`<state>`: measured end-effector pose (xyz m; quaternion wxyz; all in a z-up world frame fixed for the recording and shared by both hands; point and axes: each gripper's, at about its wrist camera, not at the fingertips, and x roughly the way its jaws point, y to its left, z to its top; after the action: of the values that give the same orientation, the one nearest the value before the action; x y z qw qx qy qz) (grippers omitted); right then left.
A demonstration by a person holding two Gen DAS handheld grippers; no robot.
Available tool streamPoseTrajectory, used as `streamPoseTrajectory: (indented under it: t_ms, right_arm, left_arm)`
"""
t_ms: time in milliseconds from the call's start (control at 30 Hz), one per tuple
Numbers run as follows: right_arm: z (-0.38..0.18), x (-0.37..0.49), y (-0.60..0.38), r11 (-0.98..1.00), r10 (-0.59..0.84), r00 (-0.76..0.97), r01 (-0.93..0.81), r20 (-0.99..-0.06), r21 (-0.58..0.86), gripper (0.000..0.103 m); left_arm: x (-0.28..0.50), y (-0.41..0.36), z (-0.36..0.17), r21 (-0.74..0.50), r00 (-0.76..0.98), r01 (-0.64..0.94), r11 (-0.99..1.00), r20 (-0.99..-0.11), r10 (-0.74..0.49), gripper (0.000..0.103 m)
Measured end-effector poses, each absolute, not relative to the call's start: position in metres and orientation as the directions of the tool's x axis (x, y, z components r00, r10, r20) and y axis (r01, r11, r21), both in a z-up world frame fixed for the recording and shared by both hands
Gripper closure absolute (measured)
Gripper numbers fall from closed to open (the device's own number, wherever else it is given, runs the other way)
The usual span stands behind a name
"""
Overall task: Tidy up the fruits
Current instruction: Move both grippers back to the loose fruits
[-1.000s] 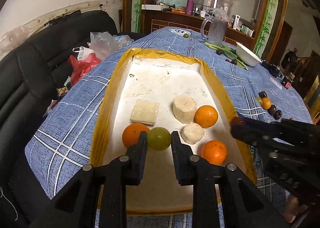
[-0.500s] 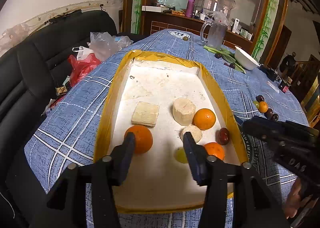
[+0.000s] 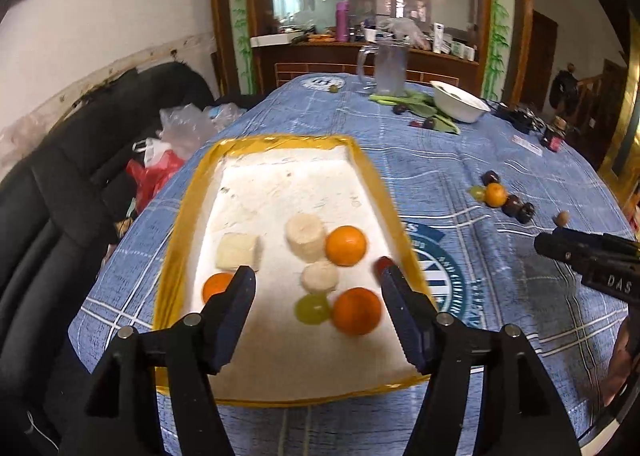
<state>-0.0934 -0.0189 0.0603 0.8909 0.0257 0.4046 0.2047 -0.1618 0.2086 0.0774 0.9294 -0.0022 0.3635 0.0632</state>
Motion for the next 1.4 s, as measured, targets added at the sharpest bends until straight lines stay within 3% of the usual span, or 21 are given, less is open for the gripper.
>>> streamPoseTrajectory:
  t_ms: [467, 933, 1067, 1233, 1400]
  right_arm:
    - [0.060, -0.100, -0.079, 0.931, 0.364, 0.634, -0.262, -0.682, 0.254, 0.047]
    - [0.054, -0.085, -0.178, 0.962, 0.228, 0.673, -0.047, -0.703, 0.268, 0.045]
    - [0.052, -0.070, -0.167, 0.962, 0.246, 0.656, -0.072, -0.713, 0.265, 0.045]
    - [0.048, -0.045, -0.109, 0.940, 0.337, 0.600, -0.260, -0.726, 0.221, 0.045]
    - [0.027, -0.012, -0.068, 0.936, 0.311, 0.564, -0.319, -0.765, 0.146, 0.045]
  left_arm:
    - [-0.162, 0.167, 0.080, 0.114, 0.717, -0.056, 0.992, -0.687, 0.119, 0.032]
    - [-0.152, 0.153, 0.070, 0.032, 0.700, -0.010, 0.999, -0.714, 0.030, 0.031]
    - [-0.146, 0.142, 0.070, 0.013, 0.702, 0.013, 1.000, -0.712, 0.000, 0.031]
    - [-0.136, 0.134, 0.063, -0.003, 0.683, 0.031, 1.000, -0.730, -0.023, 0.031]
    - [-0.133, 0.136, 0.059, -0.011, 0.668, 0.031, 0.999, -0.744, -0.029, 0.031]
